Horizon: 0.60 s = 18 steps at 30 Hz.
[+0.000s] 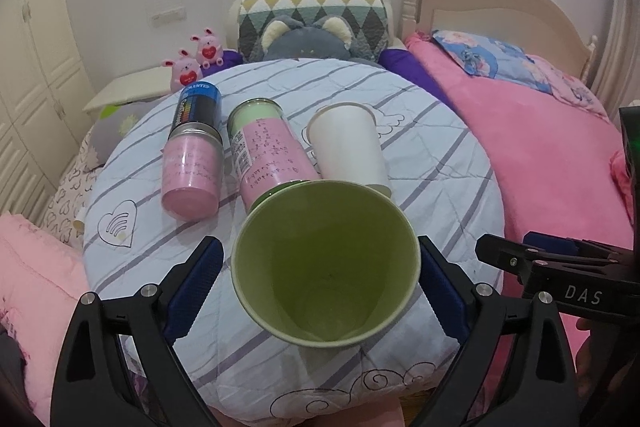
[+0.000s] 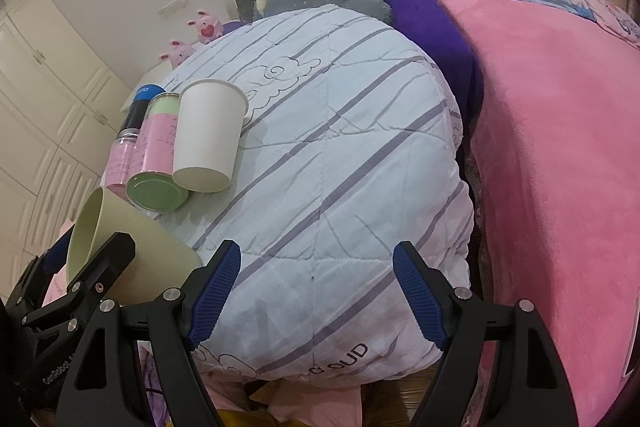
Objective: Flip cup upright
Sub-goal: 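Set the pale green cup upright on the table and open the left tool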
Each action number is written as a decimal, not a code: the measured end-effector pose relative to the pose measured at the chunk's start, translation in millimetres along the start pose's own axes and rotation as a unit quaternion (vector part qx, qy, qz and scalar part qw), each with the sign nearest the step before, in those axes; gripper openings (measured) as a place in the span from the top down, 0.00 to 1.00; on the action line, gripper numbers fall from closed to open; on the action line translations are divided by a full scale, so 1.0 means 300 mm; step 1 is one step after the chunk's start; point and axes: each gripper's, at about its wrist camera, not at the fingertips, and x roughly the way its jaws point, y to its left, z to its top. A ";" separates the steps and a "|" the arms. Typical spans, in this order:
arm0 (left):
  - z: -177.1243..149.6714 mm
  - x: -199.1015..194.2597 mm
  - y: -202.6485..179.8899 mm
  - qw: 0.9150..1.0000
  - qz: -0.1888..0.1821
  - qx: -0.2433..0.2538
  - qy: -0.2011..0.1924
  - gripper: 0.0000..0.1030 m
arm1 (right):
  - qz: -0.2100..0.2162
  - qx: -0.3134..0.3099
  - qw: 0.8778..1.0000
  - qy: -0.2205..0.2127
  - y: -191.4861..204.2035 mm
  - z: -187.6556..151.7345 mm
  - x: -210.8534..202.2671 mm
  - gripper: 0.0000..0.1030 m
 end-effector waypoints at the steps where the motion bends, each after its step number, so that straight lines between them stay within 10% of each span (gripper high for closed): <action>1: -0.002 -0.004 0.000 1.000 -0.001 0.001 -0.001 0.07 | 0.000 0.000 1.000 -0.001 0.002 -0.003 -0.006 0.22; 18: -0.084 -0.175 0.027 0.998 -0.017 0.012 -0.059 0.02 | -0.009 -0.022 0.997 -0.076 0.078 -0.117 -0.156 0.22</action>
